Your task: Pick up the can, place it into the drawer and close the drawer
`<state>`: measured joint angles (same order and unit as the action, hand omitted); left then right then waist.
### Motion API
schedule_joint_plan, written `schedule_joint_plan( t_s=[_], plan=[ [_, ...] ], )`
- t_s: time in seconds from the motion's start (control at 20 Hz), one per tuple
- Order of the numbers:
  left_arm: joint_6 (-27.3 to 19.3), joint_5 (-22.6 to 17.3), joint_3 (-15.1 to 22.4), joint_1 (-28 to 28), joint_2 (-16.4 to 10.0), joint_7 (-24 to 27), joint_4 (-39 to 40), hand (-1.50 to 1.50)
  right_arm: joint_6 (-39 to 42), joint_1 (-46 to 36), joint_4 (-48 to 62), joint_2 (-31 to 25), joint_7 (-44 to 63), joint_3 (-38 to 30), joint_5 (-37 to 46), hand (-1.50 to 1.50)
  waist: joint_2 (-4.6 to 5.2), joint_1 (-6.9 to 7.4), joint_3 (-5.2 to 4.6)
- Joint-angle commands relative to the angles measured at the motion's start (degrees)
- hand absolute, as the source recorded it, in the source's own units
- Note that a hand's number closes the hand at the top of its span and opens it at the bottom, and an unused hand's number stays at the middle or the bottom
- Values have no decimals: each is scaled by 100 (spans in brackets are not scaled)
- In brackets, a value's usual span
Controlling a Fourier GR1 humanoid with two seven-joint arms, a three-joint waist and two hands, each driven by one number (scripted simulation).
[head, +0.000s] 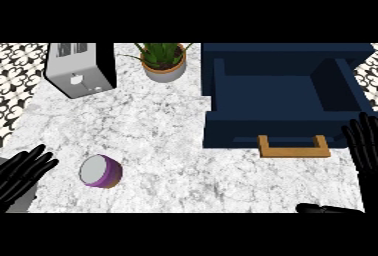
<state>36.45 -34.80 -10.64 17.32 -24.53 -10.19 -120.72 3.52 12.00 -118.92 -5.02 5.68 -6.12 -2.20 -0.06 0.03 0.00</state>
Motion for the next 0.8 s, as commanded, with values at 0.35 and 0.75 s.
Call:
schedule_joint_plan(
  t_s=[0.35,0.75],
  plan=[
    [410,764,-88,-510,651,94,818,-150,293,-134,363,-147,-236,-464,-164,-150,6,-4,0],
    [667,1716,-141,-756,1030,677,1613,-150,567,703,-87,147,-471,-437,-223,-150,2,-25,0]
  ],
)
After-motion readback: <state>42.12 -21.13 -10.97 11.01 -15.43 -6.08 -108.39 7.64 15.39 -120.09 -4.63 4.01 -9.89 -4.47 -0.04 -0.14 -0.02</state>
